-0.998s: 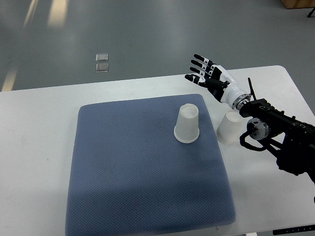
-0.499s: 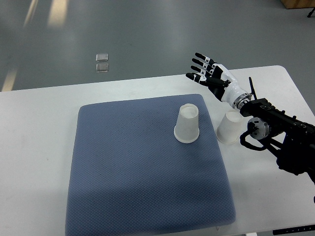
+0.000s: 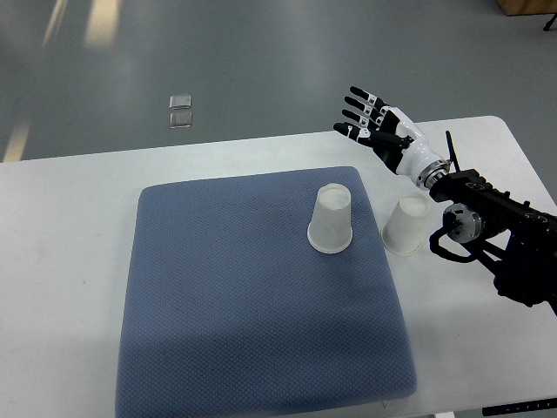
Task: Stack paper cups
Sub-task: 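Rotate the right hand palm-down and move it above the loose cup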
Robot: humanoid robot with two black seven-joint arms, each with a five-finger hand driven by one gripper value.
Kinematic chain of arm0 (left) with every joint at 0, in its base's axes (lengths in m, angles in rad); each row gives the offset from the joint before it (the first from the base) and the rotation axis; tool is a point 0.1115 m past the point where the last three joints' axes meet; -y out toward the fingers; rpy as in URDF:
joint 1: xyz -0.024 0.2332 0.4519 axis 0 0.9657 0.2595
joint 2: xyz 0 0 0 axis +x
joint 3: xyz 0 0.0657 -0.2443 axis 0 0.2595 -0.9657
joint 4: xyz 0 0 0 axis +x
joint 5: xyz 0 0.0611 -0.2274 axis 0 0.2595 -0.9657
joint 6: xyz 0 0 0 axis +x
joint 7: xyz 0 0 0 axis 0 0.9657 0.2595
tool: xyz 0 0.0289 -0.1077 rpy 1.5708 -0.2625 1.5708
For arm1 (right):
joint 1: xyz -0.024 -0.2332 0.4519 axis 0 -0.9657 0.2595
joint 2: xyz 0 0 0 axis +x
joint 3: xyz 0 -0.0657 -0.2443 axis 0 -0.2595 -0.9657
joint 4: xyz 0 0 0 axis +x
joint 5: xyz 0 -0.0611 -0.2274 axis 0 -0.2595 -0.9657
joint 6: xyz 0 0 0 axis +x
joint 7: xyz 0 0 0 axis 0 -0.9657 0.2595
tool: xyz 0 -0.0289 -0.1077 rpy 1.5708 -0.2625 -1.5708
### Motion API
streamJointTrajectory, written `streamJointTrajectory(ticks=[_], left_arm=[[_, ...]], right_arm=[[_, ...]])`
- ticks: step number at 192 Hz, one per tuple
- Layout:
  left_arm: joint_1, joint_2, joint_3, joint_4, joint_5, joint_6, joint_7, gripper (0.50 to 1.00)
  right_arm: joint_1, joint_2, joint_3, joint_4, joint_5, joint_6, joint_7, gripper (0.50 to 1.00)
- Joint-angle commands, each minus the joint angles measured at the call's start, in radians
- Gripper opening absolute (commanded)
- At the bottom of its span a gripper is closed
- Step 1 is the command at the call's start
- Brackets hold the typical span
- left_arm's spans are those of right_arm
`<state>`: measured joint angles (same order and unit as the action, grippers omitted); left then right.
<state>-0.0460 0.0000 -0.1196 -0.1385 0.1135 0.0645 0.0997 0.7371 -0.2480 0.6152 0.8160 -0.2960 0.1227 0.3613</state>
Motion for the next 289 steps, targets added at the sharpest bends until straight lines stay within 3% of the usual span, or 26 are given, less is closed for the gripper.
streamJointTrajectory(ticks=[1, 45, 81, 121, 157, 194, 219, 250, 289], left_arm=[[0.0, 0.0, 0.0, -0.001, 0.0, 0.0, 0.0, 1.0], [0.0, 0.0, 0.0, 0.0, 0.0, 0.0, 0.0, 1.0], [0.0, 0.0, 0.0, 0.0, 0.0, 0.0, 0.0, 1.0], [0.0, 0.0, 0.0, 0.0, 0.0, 0.0, 0.0, 1.0], [0.0, 0.0, 0.0, -0.001, 0.0, 0.0, 0.0, 1.0], [0.0, 0.0, 0.0, 0.0, 0.0, 0.0, 0.0, 1.0], [0.0, 0.0, 0.0, -0.001, 0.0, 0.0, 0.0, 1.0], [0.0, 0.0, 0.0, 0.0, 0.0, 0.0, 0.0, 1.0], [0.0, 0.0, 0.0, 0.0, 0.0, 0.0, 0.0, 1.0]], right_arm=[[0.002, -0.011, 0.0, 0.0, 0.0, 0.018, 0.001, 0.924], [0.01, -0.034, 0.002, -0.008, 0.002, 0.046, 0.002, 0.921], [0.013, -0.103, 0.002, -0.009, 0.005, 0.106, 0.001, 0.921], [0.042, -0.188, -0.002, -0.021, 0.008, 0.118, -0.001, 0.921], [0.079, -0.293, -0.025, -0.023, -0.014, 0.221, -0.002, 0.921], [0.114, -0.433, -0.026, -0.006, -0.282, 0.365, 0.013, 0.921], [0.126, -0.507, -0.031, 0.044, -0.429, 0.42, 0.03, 0.921], [0.139, -0.579, -0.072, 0.164, -0.633, 0.449, 0.031, 0.921], [0.151, -0.594, -0.1, 0.265, -0.844, 0.451, 0.036, 0.921]])
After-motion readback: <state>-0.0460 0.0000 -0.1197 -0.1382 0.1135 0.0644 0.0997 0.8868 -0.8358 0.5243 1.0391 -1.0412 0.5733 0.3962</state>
